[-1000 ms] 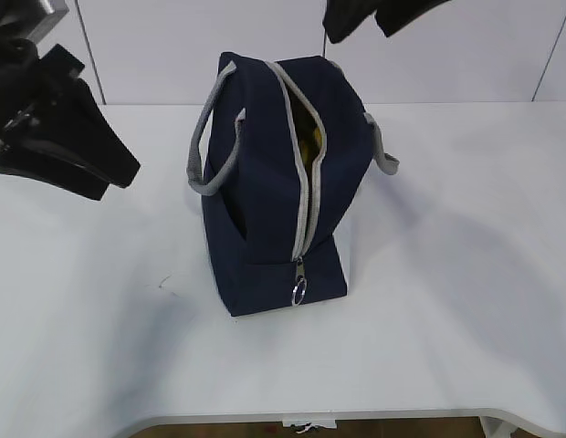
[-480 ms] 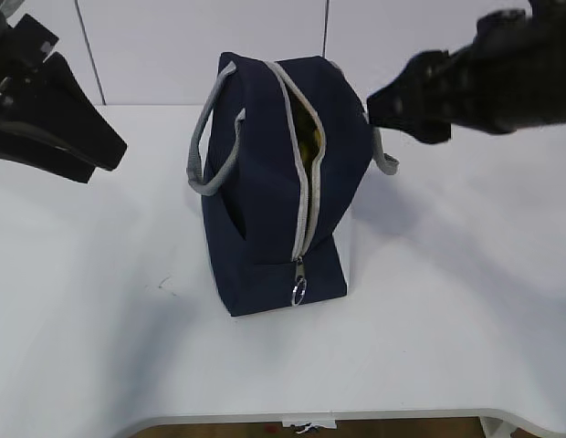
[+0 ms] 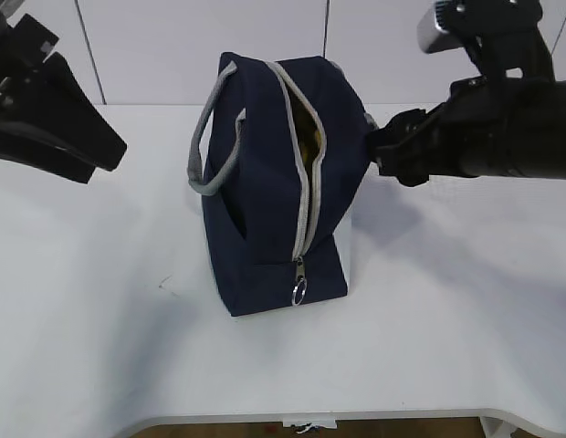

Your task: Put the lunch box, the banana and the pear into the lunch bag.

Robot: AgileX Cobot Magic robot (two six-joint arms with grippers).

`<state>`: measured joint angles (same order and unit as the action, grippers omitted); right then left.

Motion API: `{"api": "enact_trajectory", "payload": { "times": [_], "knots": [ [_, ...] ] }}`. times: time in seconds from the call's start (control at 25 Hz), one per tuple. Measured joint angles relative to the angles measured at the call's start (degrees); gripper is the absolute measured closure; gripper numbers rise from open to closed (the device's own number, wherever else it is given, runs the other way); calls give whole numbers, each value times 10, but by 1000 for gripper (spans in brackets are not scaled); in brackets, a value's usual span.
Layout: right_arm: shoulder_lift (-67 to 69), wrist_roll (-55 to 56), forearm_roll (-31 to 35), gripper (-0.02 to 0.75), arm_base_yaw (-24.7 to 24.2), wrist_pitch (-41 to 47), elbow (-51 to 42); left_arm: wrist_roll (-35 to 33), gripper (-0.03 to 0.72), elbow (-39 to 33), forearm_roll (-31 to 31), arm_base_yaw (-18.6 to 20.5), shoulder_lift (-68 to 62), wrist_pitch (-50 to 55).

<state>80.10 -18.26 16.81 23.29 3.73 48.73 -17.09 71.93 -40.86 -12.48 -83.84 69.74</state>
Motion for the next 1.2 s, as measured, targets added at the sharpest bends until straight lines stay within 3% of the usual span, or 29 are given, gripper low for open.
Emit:
{"api": "enact_trajectory", "payload": {
  "times": [0.16, 0.44, 0.72, 1.04, 1.2],
  "knots": [
    [-3, -6, -53, 264, 45, -59, -26, 0, 348, 0, 0, 0, 0, 0],
    [-31, 16, -65, 264, 127, -222, -150, 0, 356, 0, 0, 0, 0, 0],
    [-23, 92, -90, 264, 137, -497, -299, 0, 359, 0, 0, 0, 0, 1],
    [65, 196, -215, 264, 137, -563, -330, 0, 365, 0, 0, 0, 0, 1],
    [128, 219, -219, 265, 137, -596, -328, 0, 369, 0, 0, 0, 0, 1]
  ]
}}
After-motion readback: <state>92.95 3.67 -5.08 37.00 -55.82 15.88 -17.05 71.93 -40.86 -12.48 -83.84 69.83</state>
